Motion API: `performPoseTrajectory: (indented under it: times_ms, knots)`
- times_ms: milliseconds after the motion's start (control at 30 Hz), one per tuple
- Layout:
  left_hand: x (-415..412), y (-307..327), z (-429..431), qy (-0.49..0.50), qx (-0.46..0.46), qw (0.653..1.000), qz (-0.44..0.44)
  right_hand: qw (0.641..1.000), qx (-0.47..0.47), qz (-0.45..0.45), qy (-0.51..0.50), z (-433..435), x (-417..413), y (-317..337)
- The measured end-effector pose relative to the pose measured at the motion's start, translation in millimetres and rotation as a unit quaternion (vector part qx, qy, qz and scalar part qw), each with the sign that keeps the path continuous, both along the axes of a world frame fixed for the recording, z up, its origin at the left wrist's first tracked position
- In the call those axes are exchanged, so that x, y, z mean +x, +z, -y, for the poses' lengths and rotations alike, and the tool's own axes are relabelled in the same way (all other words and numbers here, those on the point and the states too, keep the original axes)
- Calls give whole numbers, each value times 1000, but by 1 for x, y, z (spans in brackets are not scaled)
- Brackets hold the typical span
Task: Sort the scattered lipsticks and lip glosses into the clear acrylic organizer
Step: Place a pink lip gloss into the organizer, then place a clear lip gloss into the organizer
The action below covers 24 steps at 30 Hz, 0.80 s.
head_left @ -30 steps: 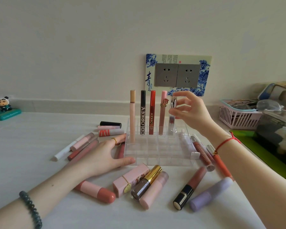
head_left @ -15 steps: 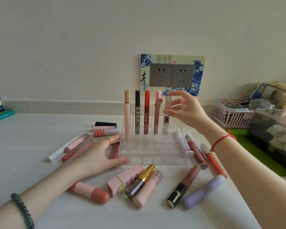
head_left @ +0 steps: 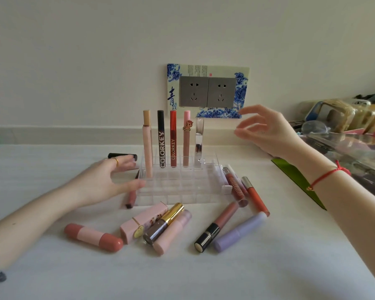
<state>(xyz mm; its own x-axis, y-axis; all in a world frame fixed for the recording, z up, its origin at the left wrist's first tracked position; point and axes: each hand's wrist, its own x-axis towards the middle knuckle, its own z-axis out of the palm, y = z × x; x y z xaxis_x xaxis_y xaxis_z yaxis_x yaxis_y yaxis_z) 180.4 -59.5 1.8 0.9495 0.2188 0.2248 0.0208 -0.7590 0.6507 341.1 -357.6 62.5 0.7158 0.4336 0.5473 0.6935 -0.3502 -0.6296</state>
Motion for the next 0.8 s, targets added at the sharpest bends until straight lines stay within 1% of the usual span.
performPoseTrajectory:
  times_ms: [100,167,233,400,567,667,800]
  knots:
    - [-11,16,5,45,56,996,43,999,-34,-4,-16,12,4,-11]
    - [-17,24,17,46,80,993,79,998,-58,-6,-21,13,6,-19]
    - [-19,29,36,16,90,992,88,996,-80,-7,-25,10,10,-29]
    - [-4,22,92,-99,122,983,96,990,-139,-16,-8,-9,18,-52]
    - [29,9,137,-158,175,966,108,984,-173,-42,9,-28,24,-66]
    - [49,3,156,-154,217,956,125,976,-212,-38,19,-34,29,-69]
    - [71,-3,170,-116,275,948,113,967,-250,-47,11,-43,39,-70]
